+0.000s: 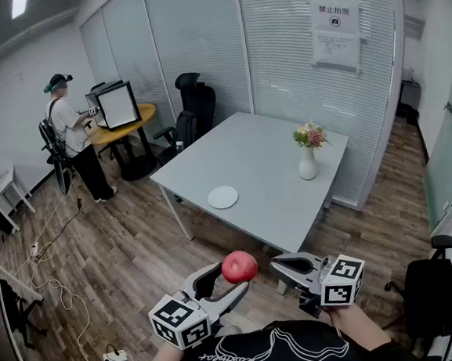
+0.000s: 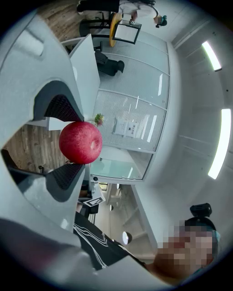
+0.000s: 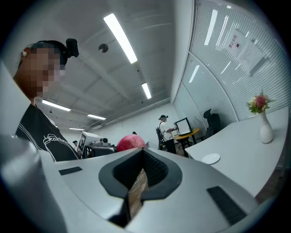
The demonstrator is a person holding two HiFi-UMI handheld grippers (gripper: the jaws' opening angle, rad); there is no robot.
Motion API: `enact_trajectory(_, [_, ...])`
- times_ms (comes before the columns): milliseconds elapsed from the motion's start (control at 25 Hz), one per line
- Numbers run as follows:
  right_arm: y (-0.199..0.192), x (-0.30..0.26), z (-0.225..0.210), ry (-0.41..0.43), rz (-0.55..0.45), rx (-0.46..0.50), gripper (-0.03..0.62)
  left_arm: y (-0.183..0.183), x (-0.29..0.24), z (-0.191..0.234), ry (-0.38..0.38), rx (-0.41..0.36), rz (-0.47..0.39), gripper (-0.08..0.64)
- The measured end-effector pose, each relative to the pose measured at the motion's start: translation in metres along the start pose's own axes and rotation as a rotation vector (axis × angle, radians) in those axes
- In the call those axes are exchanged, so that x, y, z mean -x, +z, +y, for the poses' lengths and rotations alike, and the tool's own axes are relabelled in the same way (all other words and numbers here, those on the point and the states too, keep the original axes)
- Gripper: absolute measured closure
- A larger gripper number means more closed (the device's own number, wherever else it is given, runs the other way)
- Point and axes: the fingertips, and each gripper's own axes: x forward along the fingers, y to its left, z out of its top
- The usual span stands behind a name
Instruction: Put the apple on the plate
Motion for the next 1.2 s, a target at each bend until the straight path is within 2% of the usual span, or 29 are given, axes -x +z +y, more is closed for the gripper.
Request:
enact_trajectory(400, [0.002,-0.004,0.011,0.022,-0.009,0.014,0.583,0.002,0.01,-0.004,0.006,0.009,-0.018,0.262])
enact_trajectory(720, [-0.005,-0.009,-0.008,-0.007,-0.008,-0.011,0.583,-0.005,-0.001,0.011,-0.009,0.031,-0.009,0.262])
enact_trajectory(960, [-0.01,-0.031,-0.035,-0.024,0.004,-0.02,0.583,-0.011,-0.014,0.044,-0.023,0.052,-0.002,0.262])
enact_trajectory(1200, [-0.009,-0.072,-0.07,-0.049,0.007,-0.025,0.583,-0.01,-0.026,0.1,-0.045,0.06,0.006,0.262])
